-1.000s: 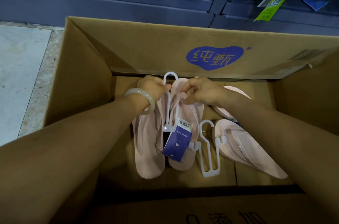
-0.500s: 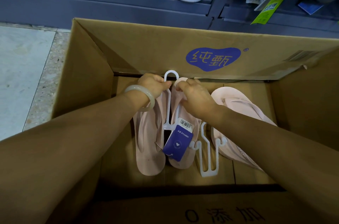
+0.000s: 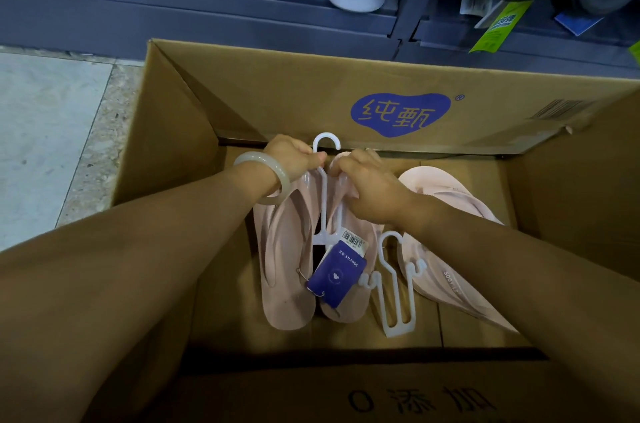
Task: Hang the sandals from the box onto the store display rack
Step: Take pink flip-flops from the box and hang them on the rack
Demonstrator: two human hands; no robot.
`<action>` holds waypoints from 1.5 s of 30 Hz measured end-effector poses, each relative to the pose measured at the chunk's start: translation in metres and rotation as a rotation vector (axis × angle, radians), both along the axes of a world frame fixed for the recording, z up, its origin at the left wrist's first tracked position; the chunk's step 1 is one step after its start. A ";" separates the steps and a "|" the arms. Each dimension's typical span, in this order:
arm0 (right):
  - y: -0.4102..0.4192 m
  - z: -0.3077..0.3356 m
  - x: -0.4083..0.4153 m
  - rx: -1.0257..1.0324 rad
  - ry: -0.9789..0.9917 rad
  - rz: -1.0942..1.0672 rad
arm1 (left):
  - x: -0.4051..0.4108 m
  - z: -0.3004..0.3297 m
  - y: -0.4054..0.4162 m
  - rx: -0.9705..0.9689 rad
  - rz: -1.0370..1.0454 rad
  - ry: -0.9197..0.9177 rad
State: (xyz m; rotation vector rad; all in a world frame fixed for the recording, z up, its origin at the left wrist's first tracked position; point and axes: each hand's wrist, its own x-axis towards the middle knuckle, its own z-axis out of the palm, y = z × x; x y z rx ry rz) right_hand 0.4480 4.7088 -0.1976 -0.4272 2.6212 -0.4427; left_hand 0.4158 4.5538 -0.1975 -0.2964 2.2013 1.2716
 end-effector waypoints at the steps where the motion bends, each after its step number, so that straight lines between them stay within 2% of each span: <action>1: -0.002 0.003 0.000 -0.061 -0.072 -0.042 | 0.000 0.000 -0.001 -0.004 -0.014 0.008; 7: -0.031 0.014 -0.015 -0.503 -0.233 -0.617 | 0.001 0.005 -0.004 0.008 -0.126 0.030; 11: -0.040 0.007 -0.016 -0.600 -0.351 -0.748 | 0.005 0.007 -0.020 -0.055 -0.261 -0.065; 15: -0.046 0.004 -0.014 -0.610 -0.432 -0.702 | 0.013 0.010 -0.036 -0.137 -0.373 -0.149; 19: -0.053 -0.013 -0.013 -0.287 -0.334 -0.556 | 0.027 -0.009 -0.028 -0.427 -0.562 0.049; 21: -0.054 -0.018 -0.014 -0.158 -0.278 -0.484 | 0.031 -0.018 -0.029 -0.558 -0.554 0.165; 25: -0.049 -0.013 -0.016 0.037 -0.229 -0.287 | 0.032 -0.021 -0.034 -0.531 -0.528 0.155; 31: -0.054 -0.017 -0.019 0.022 -0.287 -0.245 | 0.034 -0.023 -0.017 -0.672 -0.600 0.205; 37: -0.058 -0.032 -0.017 0.062 -0.302 -0.324 | 0.030 -0.022 -0.020 -0.662 -0.612 0.185; 40: -0.056 -0.032 -0.018 0.072 -0.303 -0.286 | 0.032 -0.027 -0.022 -0.673 -0.633 0.206; 45: -0.057 -0.028 -0.018 0.057 -0.318 -0.202 | 0.032 -0.025 -0.020 -0.644 -0.605 0.121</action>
